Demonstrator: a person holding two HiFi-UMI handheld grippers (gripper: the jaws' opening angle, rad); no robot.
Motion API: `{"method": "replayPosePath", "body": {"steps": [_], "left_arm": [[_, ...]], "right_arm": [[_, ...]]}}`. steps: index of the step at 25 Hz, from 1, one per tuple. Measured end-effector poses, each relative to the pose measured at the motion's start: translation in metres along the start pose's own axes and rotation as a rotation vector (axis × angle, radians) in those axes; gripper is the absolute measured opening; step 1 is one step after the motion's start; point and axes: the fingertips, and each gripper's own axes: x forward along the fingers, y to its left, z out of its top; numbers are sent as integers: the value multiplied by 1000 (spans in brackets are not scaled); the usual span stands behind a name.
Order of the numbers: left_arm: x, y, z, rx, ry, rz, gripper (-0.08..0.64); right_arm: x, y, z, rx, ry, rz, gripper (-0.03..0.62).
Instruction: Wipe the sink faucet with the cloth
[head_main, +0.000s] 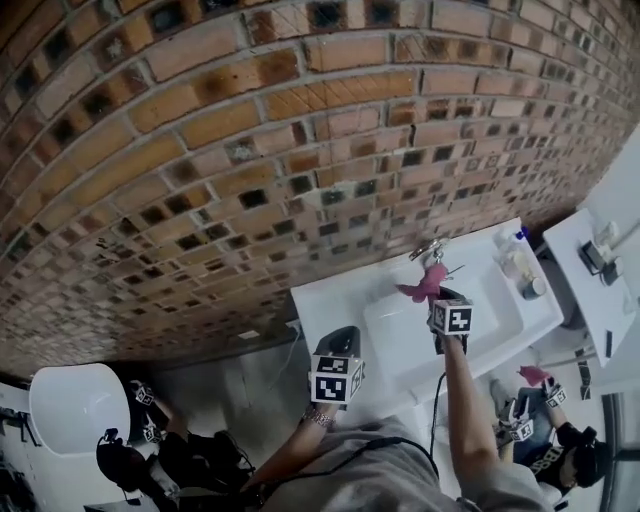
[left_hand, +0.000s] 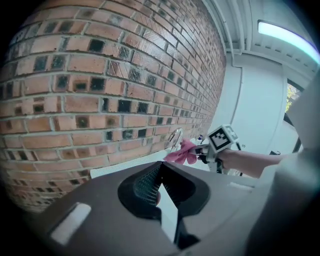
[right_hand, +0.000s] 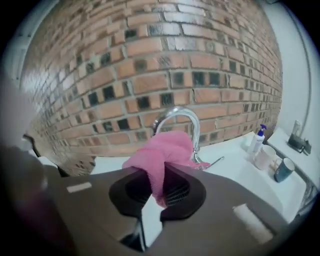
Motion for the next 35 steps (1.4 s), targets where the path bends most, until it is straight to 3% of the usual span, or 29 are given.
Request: {"method": "replayPosePath", "body": {"steps": [4, 8, 14, 18, 26, 35], "left_arm": [[14, -32, -20, -26, 37, -80, 14], [14, -79, -26, 23, 45, -154, 14], [-15, -119, -54, 80, 58, -138, 14], [-47, -142, -88, 77, 65, -95, 14], [-138, -196, -191, 105, 135, -34, 14], [-201, -193, -200, 76, 104, 1, 13]], "right_arm": [[-74, 56, -7, 114, -115, 88, 28], [-138, 98, -35, 228, -168, 114, 28], [-192, 127, -75, 139, -164, 77, 28], [-237, 144, -102, 118, -182, 129, 28], [-310, 179, -199, 157, -123, 255, 29], [-347, 222, -219, 79, -104, 267, 29]]}}
